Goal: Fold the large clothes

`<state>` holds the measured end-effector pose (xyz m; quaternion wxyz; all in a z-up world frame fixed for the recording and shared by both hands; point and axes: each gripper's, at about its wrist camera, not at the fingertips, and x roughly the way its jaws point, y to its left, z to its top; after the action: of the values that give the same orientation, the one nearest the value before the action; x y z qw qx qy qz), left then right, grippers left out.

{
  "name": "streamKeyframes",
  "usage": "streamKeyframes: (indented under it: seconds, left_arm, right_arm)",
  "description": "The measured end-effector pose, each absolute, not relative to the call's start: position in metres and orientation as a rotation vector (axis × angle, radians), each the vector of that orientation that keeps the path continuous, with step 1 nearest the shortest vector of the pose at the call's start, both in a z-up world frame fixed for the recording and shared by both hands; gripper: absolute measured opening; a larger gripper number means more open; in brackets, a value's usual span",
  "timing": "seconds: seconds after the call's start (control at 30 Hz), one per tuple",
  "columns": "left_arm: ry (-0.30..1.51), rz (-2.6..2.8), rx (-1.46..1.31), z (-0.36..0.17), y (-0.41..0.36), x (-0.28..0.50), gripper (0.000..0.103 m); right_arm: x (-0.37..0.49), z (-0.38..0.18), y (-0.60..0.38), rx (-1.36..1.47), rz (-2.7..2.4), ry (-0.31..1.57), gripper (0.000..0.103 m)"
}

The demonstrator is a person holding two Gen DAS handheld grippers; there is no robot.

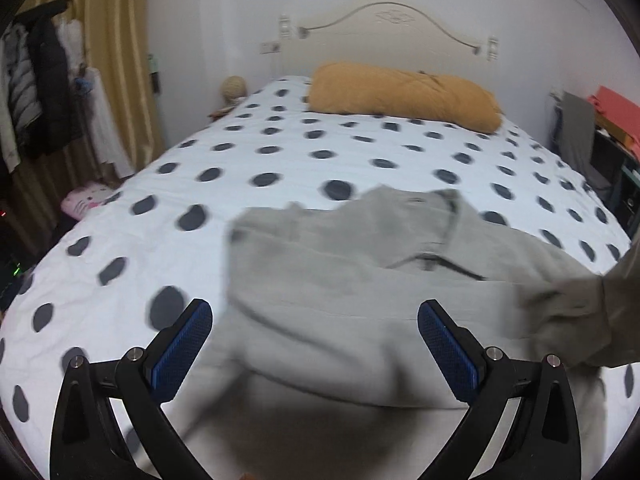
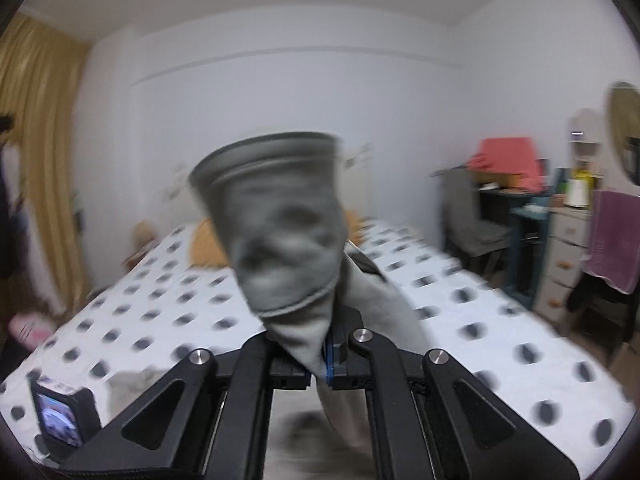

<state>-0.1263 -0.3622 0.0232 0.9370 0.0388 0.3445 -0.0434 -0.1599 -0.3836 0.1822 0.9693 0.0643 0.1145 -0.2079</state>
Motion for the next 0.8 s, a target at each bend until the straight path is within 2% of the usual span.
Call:
streamKeyframes:
  seconds: [0.1, 0.27, 0.57, 0.6, 0.67, 0.73, 0.8]
  left_arm:
    - [0.714, -0.032, 0.032, 0.012, -0.306, -0.119, 0.103]
    - [0.744, 0.003, 0.028, -0.006, -0.263, -0.110, 0.103]
    - [0.776, 0.012, -0.010, -0.026, -0.225, -0.109, 0.103]
    - [0.779, 0.014, -0.018, -0.029, -0.222, -0.109, 0.103]
    - [0.788, 0.012, -0.027, -0.033, -0.221, -0.107, 0.103]
    - [0.796, -0.002, -0.024, -0.034, -0.225, -0.108, 0.103]
    - [0.789, -0.012, -0.023, -0.032, -0.227, -0.111, 0.103]
  right_arm:
    - [-0.092, 0.142, -0.331, 0.133, -0.283, 0.344, 0.004]
    - [-0.026, 0.077, -0.259, 0.030, -0.219, 0.494, 0.004]
    - [0.026, -0.011, -0.204, -0.092, -0.130, 0.717, 0.005]
    - [0.026, -0.019, -0.201, -0.097, -0.121, 0.739, 0.007]
    - [0.030, -0.041, -0.193, -0.142, -0.077, 0.811, 0.031]
    - [0.033, -0.060, -0.188, -0.247, -0.067, 0.898, 0.040]
    - [0.021, -0.058, -0.196, -0.220, -0.052, 0.902, 0.057]
